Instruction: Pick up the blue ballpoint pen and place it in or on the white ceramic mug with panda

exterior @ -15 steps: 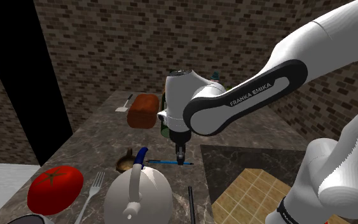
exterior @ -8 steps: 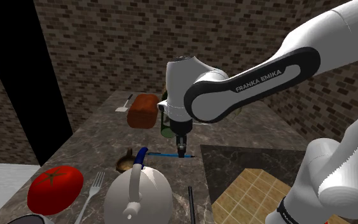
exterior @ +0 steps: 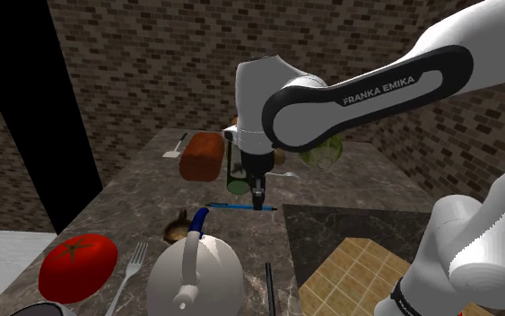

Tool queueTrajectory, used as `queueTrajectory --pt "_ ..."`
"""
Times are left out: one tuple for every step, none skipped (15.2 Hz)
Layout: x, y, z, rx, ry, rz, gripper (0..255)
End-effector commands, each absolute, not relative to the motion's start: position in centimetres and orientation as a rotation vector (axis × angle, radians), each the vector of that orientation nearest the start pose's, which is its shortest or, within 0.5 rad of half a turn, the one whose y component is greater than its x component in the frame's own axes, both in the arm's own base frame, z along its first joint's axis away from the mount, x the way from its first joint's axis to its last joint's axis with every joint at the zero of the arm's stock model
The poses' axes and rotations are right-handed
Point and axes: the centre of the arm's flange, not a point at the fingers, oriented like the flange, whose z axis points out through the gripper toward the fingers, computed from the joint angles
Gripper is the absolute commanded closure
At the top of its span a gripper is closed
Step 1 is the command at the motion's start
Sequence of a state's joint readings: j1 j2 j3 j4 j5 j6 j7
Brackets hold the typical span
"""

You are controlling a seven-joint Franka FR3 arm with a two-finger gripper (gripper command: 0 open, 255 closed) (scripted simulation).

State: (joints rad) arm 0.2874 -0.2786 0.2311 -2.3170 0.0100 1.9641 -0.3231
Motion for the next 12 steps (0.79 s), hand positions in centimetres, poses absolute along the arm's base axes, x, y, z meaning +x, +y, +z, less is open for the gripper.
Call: queueTrajectory --pt "39.2 22.8 45.4 -2.931 -1.285 0.122 255" --pt "39.2 22.8 46.0 -2.931 -1.285 0.122 255" --pt "39.2 22.8 46.5 -2.931 -1.285 0.122 255" --pt "39.2 22.8 47.0 -2.931 -1.285 0.122 255" --pt "39.2 22.8 47.6 -2.931 -1.285 0.122 255" --pt "39.2 22.8 48.1 -2.931 -1.285 0.122 255" --pt "39.2 22.8 48.6 -2.931 -1.285 0.122 255" --pt "39.2 22.8 49.1 -2.931 -1.285 0.122 255" --pt "39.2 22.8 49.7 -2.931 -1.285 0.122 255" --pt "39.2 22.8 50.2 -2.931 -1.285 0.122 255" --pt "39.2 22.8 50.7 -2.931 -1.285 0.122 255" --pt "39.2 22.8 51.3 -2.931 -1.285 0.122 255"
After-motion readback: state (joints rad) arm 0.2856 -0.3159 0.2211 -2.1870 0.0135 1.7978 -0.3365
